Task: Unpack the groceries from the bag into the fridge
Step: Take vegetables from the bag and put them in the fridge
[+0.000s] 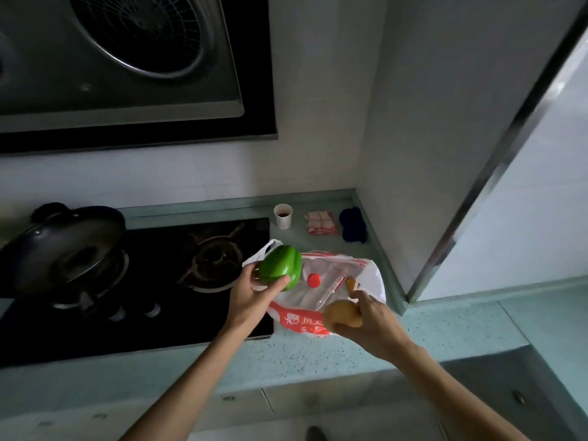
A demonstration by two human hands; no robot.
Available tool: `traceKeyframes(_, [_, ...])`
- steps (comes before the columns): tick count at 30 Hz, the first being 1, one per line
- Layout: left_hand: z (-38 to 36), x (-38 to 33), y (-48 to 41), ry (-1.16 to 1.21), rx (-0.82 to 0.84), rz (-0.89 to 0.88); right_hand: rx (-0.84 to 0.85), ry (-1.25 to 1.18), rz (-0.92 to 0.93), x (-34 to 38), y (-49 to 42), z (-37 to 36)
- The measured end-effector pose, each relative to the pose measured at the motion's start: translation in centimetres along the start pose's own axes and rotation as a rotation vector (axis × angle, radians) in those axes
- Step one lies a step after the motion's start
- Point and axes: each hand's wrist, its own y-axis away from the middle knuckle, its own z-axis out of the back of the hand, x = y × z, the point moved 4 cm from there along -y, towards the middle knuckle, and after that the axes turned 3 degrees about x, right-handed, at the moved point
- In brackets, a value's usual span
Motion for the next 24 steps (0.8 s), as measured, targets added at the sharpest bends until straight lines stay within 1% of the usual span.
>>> traceKeyframes(6, [2.0,-1.3,7.8,0.175,0.052,-0.023,-0.165,-0.061,-0.025,2.1,8.4,1.6])
traceKeyframes(9, [2.9,-2.3,12.2,0.243,0.060,-0.054,-0.193,-0.104,-0.020,2.8,12.8,2.0])
traceKeyframes(14, [3.9,-3.9,19.1,0.250,0.042,-0.071,-0.240,-0.156,0.030,4.4,19.4,2.2])
traceKeyframes(18, [4.3,-5.2,23.8,0.244,0.062,-0.085,-0.242,-0.212,0.074,5.7,23.3,2.2])
traceKeyframes(24, [5.0,-6.1,31.0,0.290,0.063,-0.060,-0.193,-0.295,0.153,7.6,29.0,2.0])
